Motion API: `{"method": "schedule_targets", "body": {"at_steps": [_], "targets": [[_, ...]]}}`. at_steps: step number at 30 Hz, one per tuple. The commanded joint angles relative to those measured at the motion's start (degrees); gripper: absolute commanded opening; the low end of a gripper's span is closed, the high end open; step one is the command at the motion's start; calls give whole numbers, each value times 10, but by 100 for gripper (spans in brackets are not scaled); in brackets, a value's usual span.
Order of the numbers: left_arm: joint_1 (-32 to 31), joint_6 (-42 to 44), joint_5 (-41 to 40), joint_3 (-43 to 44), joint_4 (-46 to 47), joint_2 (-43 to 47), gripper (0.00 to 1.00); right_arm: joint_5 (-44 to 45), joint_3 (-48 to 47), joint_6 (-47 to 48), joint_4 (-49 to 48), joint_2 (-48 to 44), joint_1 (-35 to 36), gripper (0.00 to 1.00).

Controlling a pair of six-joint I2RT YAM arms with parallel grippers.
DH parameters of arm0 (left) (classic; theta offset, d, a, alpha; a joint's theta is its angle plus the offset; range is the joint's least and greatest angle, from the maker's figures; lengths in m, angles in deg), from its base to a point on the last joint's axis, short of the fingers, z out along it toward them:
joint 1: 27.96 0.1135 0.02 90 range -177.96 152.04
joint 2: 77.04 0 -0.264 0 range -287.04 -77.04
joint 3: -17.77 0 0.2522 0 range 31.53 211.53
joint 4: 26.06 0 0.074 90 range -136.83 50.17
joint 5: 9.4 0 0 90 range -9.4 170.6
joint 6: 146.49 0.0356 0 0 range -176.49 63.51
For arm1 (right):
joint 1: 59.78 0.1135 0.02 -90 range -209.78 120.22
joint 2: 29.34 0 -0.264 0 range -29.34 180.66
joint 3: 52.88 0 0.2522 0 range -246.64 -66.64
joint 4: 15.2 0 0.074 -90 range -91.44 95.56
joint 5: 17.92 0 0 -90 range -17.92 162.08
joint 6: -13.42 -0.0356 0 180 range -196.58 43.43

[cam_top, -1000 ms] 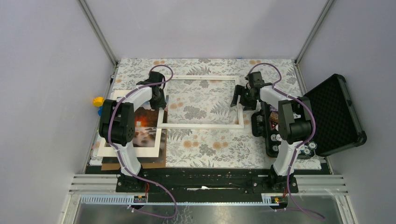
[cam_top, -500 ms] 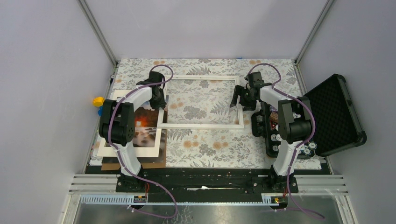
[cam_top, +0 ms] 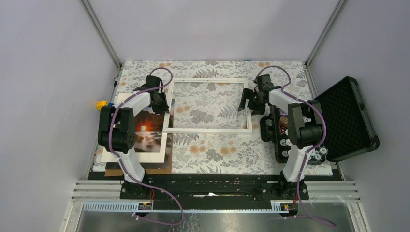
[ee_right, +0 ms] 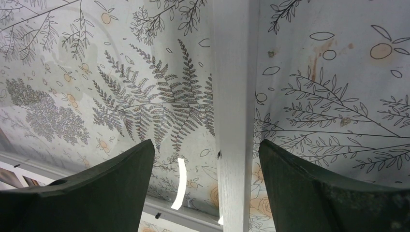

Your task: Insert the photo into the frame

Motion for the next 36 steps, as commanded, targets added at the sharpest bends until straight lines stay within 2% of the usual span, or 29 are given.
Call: {"method": "schedule_targets", "body": {"at_steps": [1, 3, 4, 6, 8, 12, 14, 15, 21, 27, 30, 36], "targets": [[-26, 15, -68, 3, 2, 32, 0, -13, -6, 6, -8, 8, -3, 87], [-35, 12, -102, 11, -6, 35, 0, -18, -9, 4, -8, 10, -3, 87], [-35, 10, -100, 16, -11, 35, 6, -20, -9, 5, -8, 10, -3, 88], [-36, 3, -88, 18, -10, 45, 29, -24, -9, 4, -8, 8, -3, 89], [-36, -1, -73, 18, -5, 57, 48, -26, -9, 4, -8, 6, -3, 90], [-33, -12, -44, 13, -6, 79, 72, -31, -14, 1, -2, -3, -3, 92], [-30, -19, -40, 4, -6, 92, 92, -21, -27, -1, 18, -8, -3, 93], [-28, -22, -35, -2, -6, 98, 98, -10, -34, -1, 33, -9, -3, 94], [-2, -43, 6, -37, -5, 108, 98, 51, -34, -7, 73, -47, -4, 99], [13, -77, 50, -67, 28, 112, 99, 88, -9, -9, 90, -68, -4, 100], [13, -80, 60, -74, 36, 100, 98, 83, 10, -13, 78, -68, -5, 99], [13, -75, 85, -91, 47, 83, 98, 24, 26, -18, 40, -49, -5, 92]]}}
